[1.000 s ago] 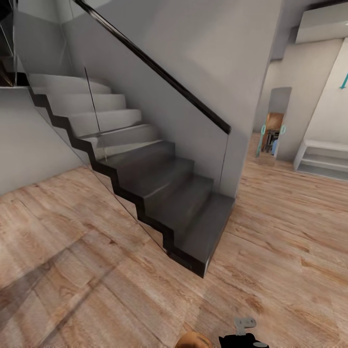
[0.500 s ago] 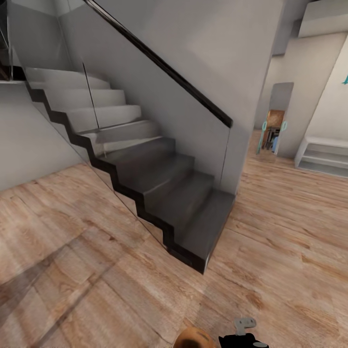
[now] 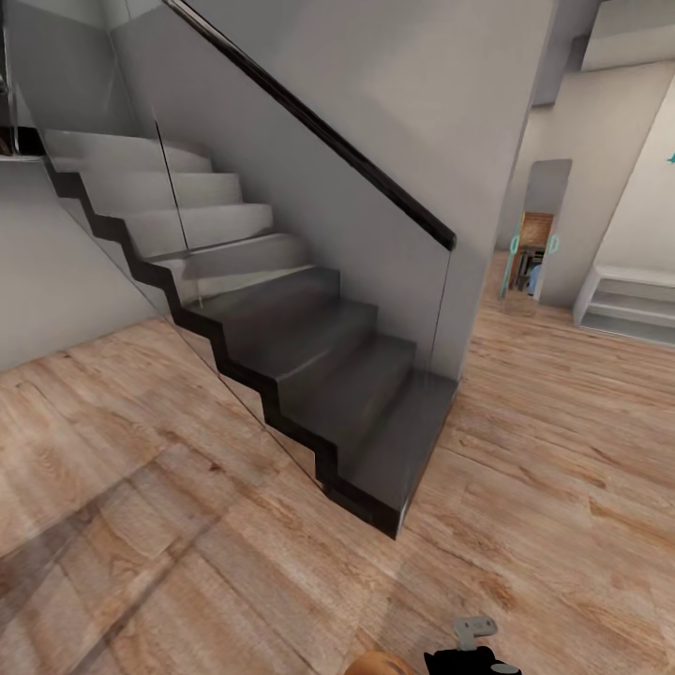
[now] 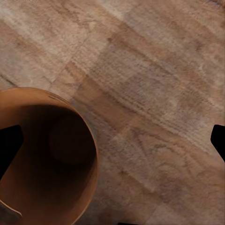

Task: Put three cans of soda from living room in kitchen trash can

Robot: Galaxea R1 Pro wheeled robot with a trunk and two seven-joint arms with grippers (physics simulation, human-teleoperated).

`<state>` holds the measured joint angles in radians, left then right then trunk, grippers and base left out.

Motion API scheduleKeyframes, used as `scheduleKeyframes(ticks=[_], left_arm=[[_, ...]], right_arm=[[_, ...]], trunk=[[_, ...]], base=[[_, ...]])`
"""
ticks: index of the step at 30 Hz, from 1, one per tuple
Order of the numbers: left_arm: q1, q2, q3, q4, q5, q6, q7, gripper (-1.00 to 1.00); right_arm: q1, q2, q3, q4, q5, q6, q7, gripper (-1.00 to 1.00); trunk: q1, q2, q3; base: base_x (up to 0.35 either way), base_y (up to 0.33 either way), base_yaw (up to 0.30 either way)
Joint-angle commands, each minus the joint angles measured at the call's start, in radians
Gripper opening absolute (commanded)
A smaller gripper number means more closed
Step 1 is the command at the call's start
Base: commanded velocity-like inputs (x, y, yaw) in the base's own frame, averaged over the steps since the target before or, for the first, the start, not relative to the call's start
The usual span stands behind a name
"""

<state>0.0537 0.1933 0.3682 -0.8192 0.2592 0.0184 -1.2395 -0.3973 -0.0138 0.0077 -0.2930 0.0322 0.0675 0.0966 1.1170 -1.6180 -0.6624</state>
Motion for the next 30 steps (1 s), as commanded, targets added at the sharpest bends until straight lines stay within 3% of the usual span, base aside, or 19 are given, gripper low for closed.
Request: scheduleKeyframes(ticks=[1, 10, 30], left_arm=[[0.000, 0.000, 0.000, 0.000, 0.000, 0.000, 0.000, 1.00], [0.000, 0.000, 0.000, -0.001, 0.000, 0.000, 0.000, 1.00], [0.000, 0.000, 0.000, -0.001, 0.000, 0.000, 0.000, 1.00]], right_arm=[[0.000, 0.000, 0.000, 0.000, 0.000, 0.000, 0.000, 1.00], [0.000, 0.000, 0.000, 0.000, 0.000, 0.000, 0.000, 1.00], [0.000, 0.000, 0.000, 0.001, 0.000, 0.000, 0.000, 1.00]], trunk=[[0.000, 0.000, 0.000], [0.000, 0.000, 0.000], [0.077, -0.140, -0.085]], base=[[0.004, 0.000, 0.000], [0.001, 0.000, 0.000], [0.000, 0.000, 0.000]])
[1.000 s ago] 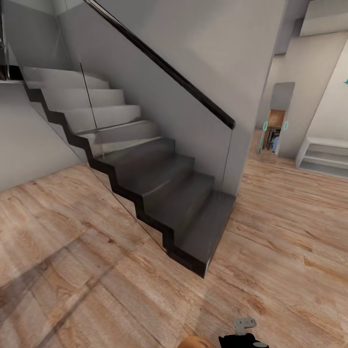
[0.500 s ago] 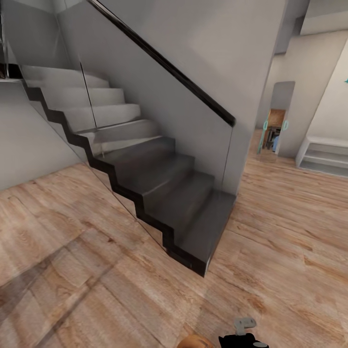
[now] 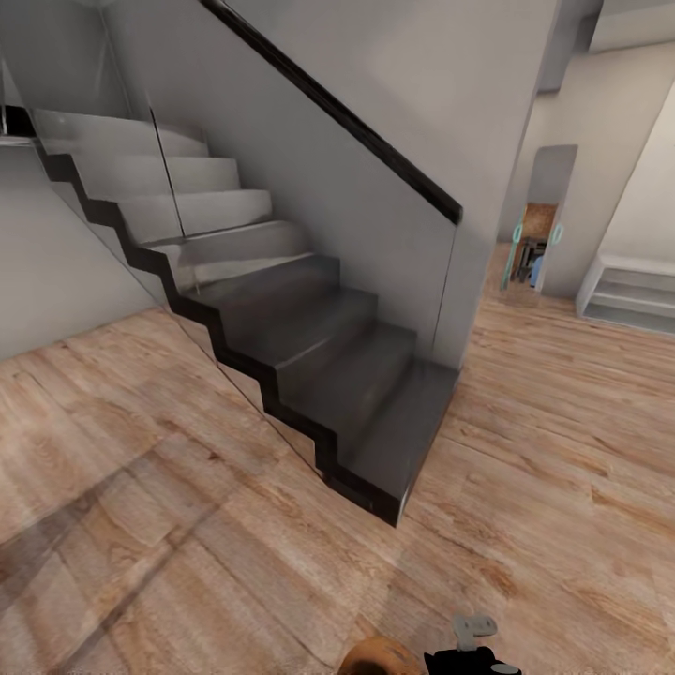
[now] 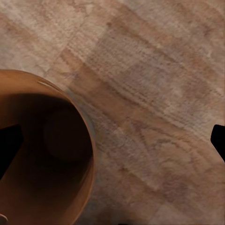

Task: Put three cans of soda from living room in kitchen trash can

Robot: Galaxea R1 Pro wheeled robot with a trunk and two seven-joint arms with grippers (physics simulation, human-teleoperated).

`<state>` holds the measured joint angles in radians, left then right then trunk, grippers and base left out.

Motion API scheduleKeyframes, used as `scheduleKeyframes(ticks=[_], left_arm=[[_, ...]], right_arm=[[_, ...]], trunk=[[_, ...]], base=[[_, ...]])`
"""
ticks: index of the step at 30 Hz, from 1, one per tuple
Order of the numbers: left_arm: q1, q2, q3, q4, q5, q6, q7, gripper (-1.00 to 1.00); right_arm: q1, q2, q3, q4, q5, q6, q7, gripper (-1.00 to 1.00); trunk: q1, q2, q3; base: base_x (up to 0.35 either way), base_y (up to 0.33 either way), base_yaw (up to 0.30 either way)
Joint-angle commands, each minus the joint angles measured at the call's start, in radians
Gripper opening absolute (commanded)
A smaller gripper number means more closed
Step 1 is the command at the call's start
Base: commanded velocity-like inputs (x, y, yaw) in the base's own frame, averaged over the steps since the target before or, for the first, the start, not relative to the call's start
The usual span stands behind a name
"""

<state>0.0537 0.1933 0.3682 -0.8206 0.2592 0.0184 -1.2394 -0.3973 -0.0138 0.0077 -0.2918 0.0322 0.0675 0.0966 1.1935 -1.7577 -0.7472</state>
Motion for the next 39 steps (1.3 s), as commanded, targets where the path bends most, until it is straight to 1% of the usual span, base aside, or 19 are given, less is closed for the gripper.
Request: scheduleKeyframes(ticks=[1, 2, 21, 36, 39], left_arm=[[0.000, 0.000, 0.000, 0.000, 0.000, 0.000, 0.000, 1.00], [0.000, 0.000, 0.000, 0.000, 0.000, 0.000, 0.000, 1.00], [0.000, 0.000, 0.000, 0.000, 0.000, 0.000, 0.000, 1.00], [0.000, 0.000, 0.000, 0.000, 0.000, 0.000, 0.000, 1.00], [0.000, 0.000, 0.000, 0.001, 0.000, 0.000, 0.000, 1.00]], right_arm=[[0.000, 0.000, 0.000, 0.000, 0.000, 0.000, 0.000, 1.00], [0.000, 0.000, 0.000, 0.000, 0.000, 0.000, 0.000, 1.00], [0.000, 0.000, 0.000, 0.000, 0.000, 0.000, 0.000, 1.00], [0.000, 0.000, 0.002, 0.000, 0.000, 0.000, 0.000, 1.00], [0.000, 0.000, 0.002, 0.000, 0.000, 0.000, 0.000, 1.00]], trunk=[[0.004, -0.007, -0.005], [0.008, -0.014, -0.010], [0.008, -0.014, -0.040], [0.065, -0.119, -0.111], [0.065, -0.119, -0.116]], base=[[0.000, 0.000, 0.000], [0.000, 0.000, 0.000], [0.000, 0.000, 0.000], [0.000, 0.000, 0.000], [0.000, 0.000, 0.000]])
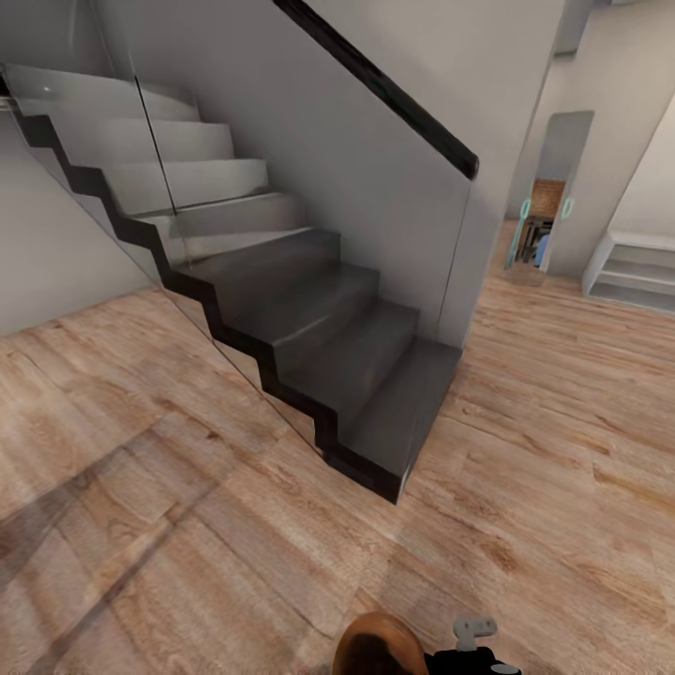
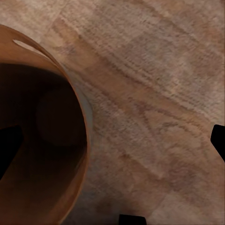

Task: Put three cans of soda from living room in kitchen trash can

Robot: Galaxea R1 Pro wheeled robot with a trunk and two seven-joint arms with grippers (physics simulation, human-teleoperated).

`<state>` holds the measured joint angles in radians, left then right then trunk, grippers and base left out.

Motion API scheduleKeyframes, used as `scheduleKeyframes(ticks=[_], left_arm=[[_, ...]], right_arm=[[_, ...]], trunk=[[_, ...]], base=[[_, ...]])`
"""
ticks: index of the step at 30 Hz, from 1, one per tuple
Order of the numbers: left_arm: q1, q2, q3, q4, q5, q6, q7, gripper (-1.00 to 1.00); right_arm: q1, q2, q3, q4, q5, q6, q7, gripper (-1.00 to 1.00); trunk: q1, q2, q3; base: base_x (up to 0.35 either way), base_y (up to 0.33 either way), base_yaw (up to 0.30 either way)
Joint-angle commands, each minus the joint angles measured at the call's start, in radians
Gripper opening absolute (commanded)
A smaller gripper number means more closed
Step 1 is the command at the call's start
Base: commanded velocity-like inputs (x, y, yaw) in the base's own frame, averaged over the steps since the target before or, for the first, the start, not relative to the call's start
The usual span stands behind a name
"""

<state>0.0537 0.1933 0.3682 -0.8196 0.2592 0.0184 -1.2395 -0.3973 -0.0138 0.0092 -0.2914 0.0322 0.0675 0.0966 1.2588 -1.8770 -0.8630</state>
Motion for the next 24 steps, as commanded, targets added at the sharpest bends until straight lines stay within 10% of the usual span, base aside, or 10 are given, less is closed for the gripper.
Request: scheduleKeyframes(ticks=[1, 24], left_arm=[[0.000, 0.000, 0.000, 0.000, 0.000, 0.000, 0.000, 1.00], [0.000, 0.001, 0.000, 0.000, 0.000, 0.000, 0.000, 1.00]], right_arm=[[0.000, 0.000, 0.000, 0.000, 0.000, 0.000, 0.000, 1.00], [0.000, 0.000, 0.000, 0.000, 0.000, 0.000, 0.000, 1.00]], trunk=[[0.000, 0.000, -0.002], [0.057, -0.105, -0.085]], base=[[0.000, 0.000, 0.000], [0.000, 0.000, 0.000]])
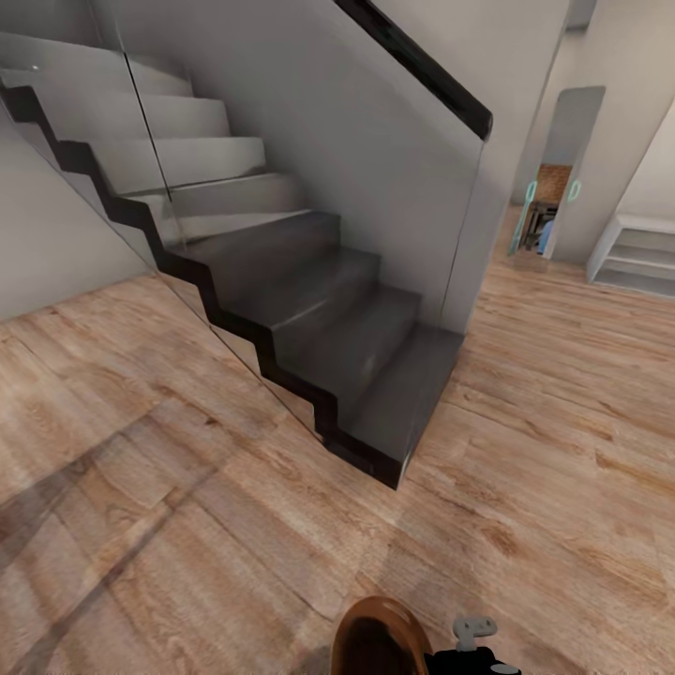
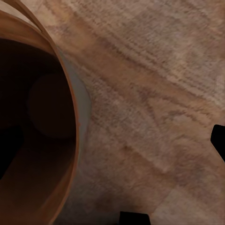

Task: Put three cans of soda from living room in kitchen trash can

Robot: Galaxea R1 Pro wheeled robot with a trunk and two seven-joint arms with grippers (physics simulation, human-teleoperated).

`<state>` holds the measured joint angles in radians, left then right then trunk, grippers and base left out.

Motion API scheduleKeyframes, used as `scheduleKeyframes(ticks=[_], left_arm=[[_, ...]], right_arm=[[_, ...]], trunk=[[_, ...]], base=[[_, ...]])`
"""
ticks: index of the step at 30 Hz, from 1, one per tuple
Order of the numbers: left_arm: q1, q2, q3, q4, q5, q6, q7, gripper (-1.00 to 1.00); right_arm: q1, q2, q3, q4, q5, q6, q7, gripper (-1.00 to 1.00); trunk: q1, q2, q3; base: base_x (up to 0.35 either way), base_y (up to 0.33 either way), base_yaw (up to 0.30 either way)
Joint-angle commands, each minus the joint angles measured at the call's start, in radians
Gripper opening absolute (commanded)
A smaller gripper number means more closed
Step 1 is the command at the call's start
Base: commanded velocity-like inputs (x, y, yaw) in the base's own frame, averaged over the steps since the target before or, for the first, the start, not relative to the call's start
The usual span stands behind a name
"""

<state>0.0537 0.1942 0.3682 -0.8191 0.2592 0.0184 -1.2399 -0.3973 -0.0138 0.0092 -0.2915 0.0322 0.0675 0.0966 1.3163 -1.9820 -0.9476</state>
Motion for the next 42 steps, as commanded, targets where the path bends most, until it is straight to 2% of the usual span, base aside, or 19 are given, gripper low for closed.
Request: scheduleKeyframes(ticks=[1, 8, 22, 42], left_arm=[[0.000, 0.000, 0.000, 0.000, 0.000, 0.000, 0.000, 1.00], [0.000, 0.012, 0.000, 0.001, 0.000, 0.000, -0.001, 1.00], [0.000, 0.016, 0.000, 0.000, 0.001, 0.000, -0.001, 1.00], [0.000, 0.016, 0.000, 0.000, 0.001, 0.000, -0.001, 1.00]], right_arm=[[0.000, 0.000, 0.000, 0.000, 0.000, 0.000, 0.000, 1.00], [0.000, 0.000, 0.000, 0.000, 0.000, 0.000, 0.000, 1.00], [0.000, 0.000, 0.000, 0.000, 0.000, 0.000, 0.000, 1.00], [0.000, 0.000, 0.000, 0.000, 0.000, 0.000, 0.000, 1.00]], trunk=[[0.000, 0.000, -0.001], [0.000, 0.000, -0.003], [0.000, 0.000, -0.003], [0.077, -0.140, -0.094]], base=[[0.000, 0.000, 0.000], [0.000, 0.026, 0.000], [0.000, 0.019, 0.000], [0.000, 0.000, 0.000]])
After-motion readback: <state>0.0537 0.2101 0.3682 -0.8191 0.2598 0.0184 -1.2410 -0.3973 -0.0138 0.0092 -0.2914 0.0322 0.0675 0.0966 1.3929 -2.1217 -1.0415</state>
